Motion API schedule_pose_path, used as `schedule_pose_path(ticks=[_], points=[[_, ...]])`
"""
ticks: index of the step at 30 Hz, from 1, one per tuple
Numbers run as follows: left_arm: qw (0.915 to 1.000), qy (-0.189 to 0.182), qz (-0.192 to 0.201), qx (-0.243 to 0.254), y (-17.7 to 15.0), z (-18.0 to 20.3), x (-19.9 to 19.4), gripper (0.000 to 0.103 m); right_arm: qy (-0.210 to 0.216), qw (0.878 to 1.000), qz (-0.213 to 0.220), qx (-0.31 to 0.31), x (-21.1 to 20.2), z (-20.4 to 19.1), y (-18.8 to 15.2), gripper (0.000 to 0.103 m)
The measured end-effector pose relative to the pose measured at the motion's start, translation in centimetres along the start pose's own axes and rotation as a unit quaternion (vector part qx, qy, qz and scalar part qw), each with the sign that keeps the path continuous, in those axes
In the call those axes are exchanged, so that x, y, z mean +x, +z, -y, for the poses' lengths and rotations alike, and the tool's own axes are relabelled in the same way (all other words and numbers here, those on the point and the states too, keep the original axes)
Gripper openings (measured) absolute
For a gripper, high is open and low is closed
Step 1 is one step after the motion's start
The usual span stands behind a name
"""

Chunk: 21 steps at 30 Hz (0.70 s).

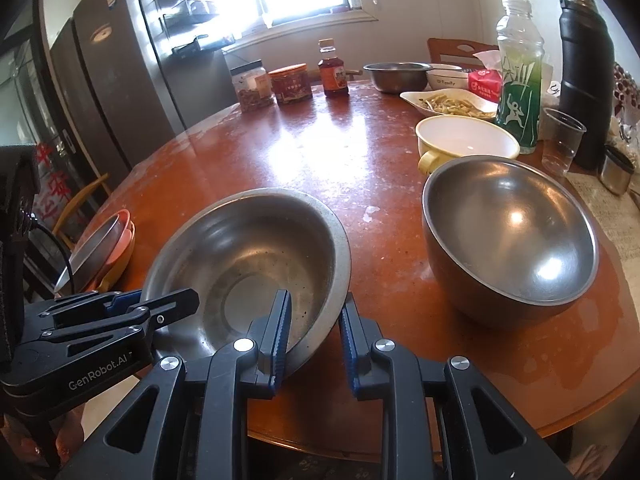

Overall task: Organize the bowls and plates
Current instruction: 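Carry the steel bowl with the left gripper and lower it onto the table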

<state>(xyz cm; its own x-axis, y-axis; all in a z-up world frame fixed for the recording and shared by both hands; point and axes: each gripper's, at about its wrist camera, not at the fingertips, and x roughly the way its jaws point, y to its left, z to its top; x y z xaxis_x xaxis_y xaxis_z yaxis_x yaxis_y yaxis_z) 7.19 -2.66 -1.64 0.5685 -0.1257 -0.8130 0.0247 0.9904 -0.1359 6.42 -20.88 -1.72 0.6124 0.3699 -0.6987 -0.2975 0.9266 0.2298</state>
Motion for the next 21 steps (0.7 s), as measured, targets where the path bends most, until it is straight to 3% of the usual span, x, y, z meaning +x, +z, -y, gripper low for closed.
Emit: schedule_pose_path(ticks=[21], points=[[0.9997,0.005,0.025,-0.002,0.14,-0.18,-1.0,0.031,-0.015,1.0,0.018,-0.006,-0.67,-0.21,0.07,0.032]])
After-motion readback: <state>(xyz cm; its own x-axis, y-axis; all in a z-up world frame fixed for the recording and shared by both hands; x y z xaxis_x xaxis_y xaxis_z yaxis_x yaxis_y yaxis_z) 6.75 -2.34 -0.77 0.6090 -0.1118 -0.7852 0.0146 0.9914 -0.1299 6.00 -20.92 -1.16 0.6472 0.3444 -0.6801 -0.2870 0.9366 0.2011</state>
